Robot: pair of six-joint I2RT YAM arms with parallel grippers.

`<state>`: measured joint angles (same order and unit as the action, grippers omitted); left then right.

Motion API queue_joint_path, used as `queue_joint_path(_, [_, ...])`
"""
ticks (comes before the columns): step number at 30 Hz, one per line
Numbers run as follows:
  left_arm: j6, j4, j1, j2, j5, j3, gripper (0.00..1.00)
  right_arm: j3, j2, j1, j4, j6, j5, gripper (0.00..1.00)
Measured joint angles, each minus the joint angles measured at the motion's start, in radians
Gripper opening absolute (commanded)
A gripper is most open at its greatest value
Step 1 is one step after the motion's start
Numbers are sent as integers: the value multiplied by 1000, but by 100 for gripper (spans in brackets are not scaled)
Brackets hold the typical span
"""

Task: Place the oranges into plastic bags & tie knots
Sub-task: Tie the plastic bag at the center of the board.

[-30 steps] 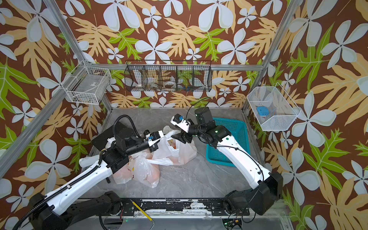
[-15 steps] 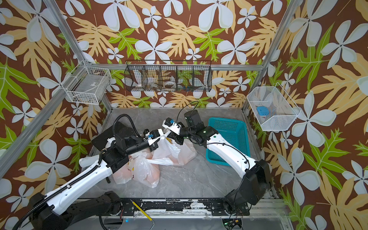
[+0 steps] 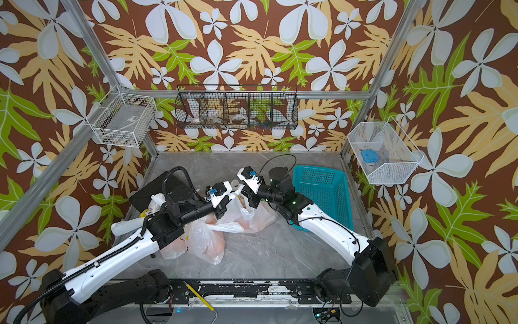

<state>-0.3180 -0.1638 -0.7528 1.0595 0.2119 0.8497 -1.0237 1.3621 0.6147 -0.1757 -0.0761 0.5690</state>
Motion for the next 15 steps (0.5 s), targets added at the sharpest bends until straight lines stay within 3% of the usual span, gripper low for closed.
queue_joint_path(10, [167, -256, -109, 31, -156, -130, 0, 197, -53, -2, -309, 199, -11, 0])
queue_joint_path(15, [230, -388, -117, 33, -111, -210, 31, 259, -66, -4, -423, 259, -34, 0])
